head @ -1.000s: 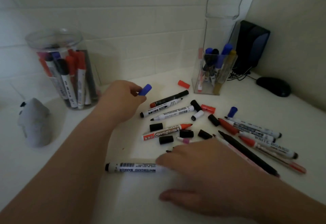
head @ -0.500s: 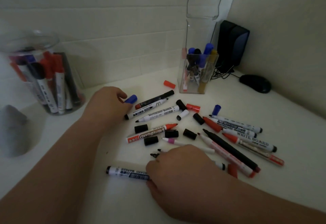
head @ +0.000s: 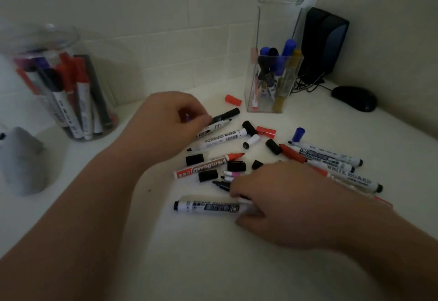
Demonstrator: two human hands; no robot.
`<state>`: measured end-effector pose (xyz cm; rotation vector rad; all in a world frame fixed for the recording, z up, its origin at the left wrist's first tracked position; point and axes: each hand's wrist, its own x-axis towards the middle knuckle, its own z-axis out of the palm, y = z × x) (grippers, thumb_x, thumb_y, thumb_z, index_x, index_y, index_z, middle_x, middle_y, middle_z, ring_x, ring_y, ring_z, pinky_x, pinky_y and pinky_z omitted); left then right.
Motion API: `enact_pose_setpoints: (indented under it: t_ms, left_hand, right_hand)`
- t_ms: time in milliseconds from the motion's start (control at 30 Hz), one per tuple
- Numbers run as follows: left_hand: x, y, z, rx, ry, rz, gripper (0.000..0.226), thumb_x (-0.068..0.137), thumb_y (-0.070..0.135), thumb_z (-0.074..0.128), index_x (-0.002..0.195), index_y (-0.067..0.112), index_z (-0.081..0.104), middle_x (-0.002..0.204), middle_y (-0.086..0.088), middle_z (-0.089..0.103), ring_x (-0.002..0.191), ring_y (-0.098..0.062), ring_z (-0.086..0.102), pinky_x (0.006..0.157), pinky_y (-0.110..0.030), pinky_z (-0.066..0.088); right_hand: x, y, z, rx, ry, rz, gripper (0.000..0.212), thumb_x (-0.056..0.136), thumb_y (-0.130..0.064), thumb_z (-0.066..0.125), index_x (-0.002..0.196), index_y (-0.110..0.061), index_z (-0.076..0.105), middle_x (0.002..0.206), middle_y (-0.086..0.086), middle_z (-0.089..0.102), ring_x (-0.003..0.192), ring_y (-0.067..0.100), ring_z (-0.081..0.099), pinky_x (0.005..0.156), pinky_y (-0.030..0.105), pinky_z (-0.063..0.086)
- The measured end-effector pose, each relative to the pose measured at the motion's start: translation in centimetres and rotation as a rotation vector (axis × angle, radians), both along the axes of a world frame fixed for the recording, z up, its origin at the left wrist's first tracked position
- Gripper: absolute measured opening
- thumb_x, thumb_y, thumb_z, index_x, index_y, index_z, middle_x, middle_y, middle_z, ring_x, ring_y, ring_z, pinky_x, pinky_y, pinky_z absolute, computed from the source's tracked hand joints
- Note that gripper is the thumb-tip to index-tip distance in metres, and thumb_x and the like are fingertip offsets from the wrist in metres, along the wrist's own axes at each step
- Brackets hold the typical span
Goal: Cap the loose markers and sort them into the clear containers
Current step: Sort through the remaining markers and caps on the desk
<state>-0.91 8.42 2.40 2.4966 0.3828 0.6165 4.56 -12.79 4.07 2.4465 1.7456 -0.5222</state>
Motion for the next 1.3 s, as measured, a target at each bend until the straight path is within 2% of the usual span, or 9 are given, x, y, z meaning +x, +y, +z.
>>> enact_pose_setpoints:
  t_ms: [200,333,500,633,733,867,1000,1200,1300]
  left_hand:
    - [-1.6,-4.5,1.4,0.276,0.765,-0.454,0.041,0.069,0.073,0.068,0.099,0.047,0.061,0.091,0.021,0.059,0.08,0.003,0.055,0.071,-0.015,0.047]
    - [-1.0,-5.7,0.2,0.392,0.874,-0.433,0.035,0.079,0.066,0.068,0.106,0.044,0.061,0.091,0.019,0.051,0.081,0.0,0.05,0.07,-0.017,0.042]
    - [-1.3,-4.5,0.2,0.325,0.822,-0.476,0.021,0.078,0.063,0.065,0.088,0.045,0.063,0.083,0.016,0.056,0.076,-0.001,0.056,0.068,-0.016,0.043]
    - [-1.9,-2.3,1.6,0.021,0.486,-0.522,0.021,0.07,0.059,0.068,0.083,0.043,0.068,0.083,0.016,0.067,0.07,-0.009,0.066,0.065,-0.031,0.055]
    - [-1.7,-1.7,1.8,-0.161,0.335,-0.464,0.016,0.076,0.046,0.076,0.082,0.033,0.07,0.081,0.005,0.073,0.066,-0.018,0.071,0.066,-0.041,0.06]
    - [-1.1,-2.6,0.7,-0.329,0.287,-0.388,0.011,0.087,0.016,0.074,0.093,0.022,0.067,0.068,0.001,0.073,0.052,-0.018,0.069,0.051,-0.026,0.054]
    - [-0.2,-2.6,-0.2,-0.275,0.15,-0.298,0.036,0.095,0.019,0.063,0.118,0.047,0.061,0.082,0.007,0.071,0.058,-0.01,0.063,0.057,-0.029,0.054]
    - [-0.2,-3.7,-0.2,-0.228,0.048,-0.303,0.026,0.092,0.043,0.062,0.116,0.053,0.067,0.086,0.04,0.066,0.076,0.014,0.061,0.065,-0.004,0.041]
    - [-0.1,-3.8,-0.3,-0.233,0.025,-0.307,0.026,0.087,0.05,0.06,0.111,0.057,0.066,0.095,0.045,0.065,0.084,0.019,0.061,0.071,-0.002,0.042]
  right_hand:
    - [6.7,-3.0,2.3,0.212,0.09,-0.299,0.01,0.091,-0.034,0.066,0.082,-0.034,0.062,0.068,-0.044,0.051,0.065,-0.017,0.051,0.057,0.013,0.032]
    - [8.0,-3.6,1.6,0.099,0.143,-0.295,0.013,0.091,-0.032,0.068,0.079,-0.029,0.066,0.06,-0.038,0.055,0.057,-0.016,0.053,0.053,0.011,0.035]
    - [7.0,-3.0,1.1,0.097,0.162,-0.253,0.014,0.089,-0.037,0.069,0.077,-0.033,0.063,0.059,-0.027,0.058,0.055,-0.008,0.053,0.056,0.012,0.036]
    - [7.6,-1.5,-1.2,0.344,0.01,-0.292,0.006,0.091,-0.04,0.066,0.093,-0.036,0.065,0.072,-0.019,0.057,0.068,-0.003,0.053,0.064,0.017,0.037]
    - [7.6,-0.4,-2.9,0.309,-0.01,-0.273,0.024,0.089,-0.048,0.064,0.109,-0.033,0.065,0.093,-0.017,0.056,0.085,0.002,0.053,0.077,0.024,0.047]
    - [7.2,0.4,-3.2,0.299,0.023,-0.241,0.015,0.091,-0.043,0.063,0.101,-0.033,0.068,0.099,-0.014,0.057,0.089,0.005,0.054,0.079,0.024,0.046]
    - [7.8,-0.6,-2.1,0.447,0.009,-0.303,0.009,0.093,-0.04,0.063,0.098,-0.034,0.067,0.086,-0.019,0.058,0.08,-0.001,0.054,0.068,0.015,0.038]
    - [9.0,-3.0,0.0,0.921,0.812,-0.475,0.01,0.083,-0.02,0.07,0.093,-0.021,0.074,0.066,-0.005,0.064,0.049,0.01,0.048,0.049,0.02,0.04]
    - [8.7,-3.0,-0.3,0.973,0.841,-0.4,0.017,0.083,-0.015,0.068,0.097,-0.022,0.075,0.07,0.0,0.065,0.05,0.018,0.05,0.051,0.027,0.046]
